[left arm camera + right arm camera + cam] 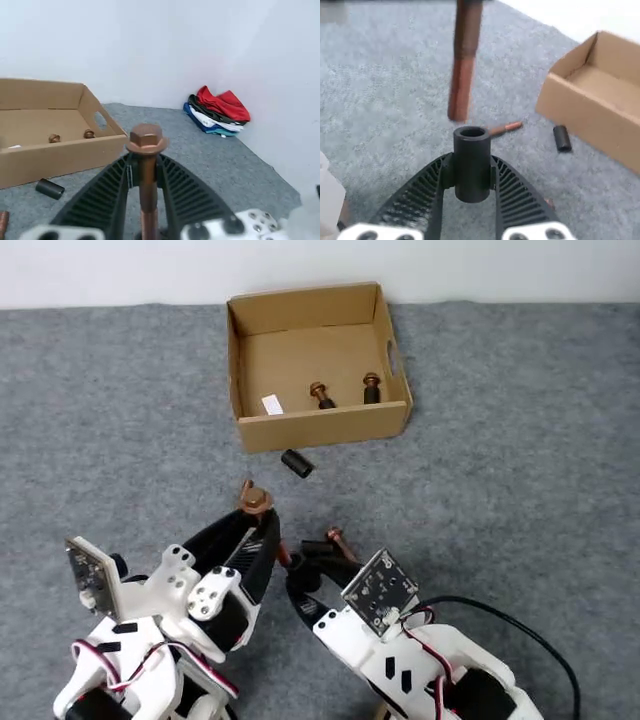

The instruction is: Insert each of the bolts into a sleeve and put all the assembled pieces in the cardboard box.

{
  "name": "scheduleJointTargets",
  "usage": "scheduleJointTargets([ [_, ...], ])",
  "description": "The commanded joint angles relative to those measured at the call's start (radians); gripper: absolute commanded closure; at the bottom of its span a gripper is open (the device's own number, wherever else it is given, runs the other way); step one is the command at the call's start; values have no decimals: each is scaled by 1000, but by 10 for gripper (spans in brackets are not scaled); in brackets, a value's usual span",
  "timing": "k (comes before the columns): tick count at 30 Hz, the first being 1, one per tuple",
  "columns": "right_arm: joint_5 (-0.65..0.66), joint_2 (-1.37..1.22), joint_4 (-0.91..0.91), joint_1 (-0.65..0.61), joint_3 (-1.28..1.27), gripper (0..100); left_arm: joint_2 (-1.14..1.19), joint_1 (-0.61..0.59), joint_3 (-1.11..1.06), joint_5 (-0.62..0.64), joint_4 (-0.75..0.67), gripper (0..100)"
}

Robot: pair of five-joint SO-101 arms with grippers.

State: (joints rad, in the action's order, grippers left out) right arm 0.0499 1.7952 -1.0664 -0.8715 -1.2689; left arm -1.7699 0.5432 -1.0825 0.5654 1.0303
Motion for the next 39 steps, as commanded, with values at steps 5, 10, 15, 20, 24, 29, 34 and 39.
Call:
scheduleJointTargets([
  [5,74,7,74,-12,11,990,98,21,45,15,-55,995],
  [10,86,7,73,-12,12,990,140,21,38,15,-120,995],
  [15,86,8,73,-12,12,990,127,14,22,15,-120,995],
  [20,86,8,73,-12,12,990,117,12,22,15,-121,995],
  [24,86,8,73,-12,12,990,117,9,24,15,-135,995],
  [29,86,8,73,-12,12,990,117,-40,16,17,-166,995],
  [34,86,8,73,-12,11,990,120,-37,15,17,-164,995],
  [39,86,8,73,-12,8,990,121,17,15,17,-130,995],
])
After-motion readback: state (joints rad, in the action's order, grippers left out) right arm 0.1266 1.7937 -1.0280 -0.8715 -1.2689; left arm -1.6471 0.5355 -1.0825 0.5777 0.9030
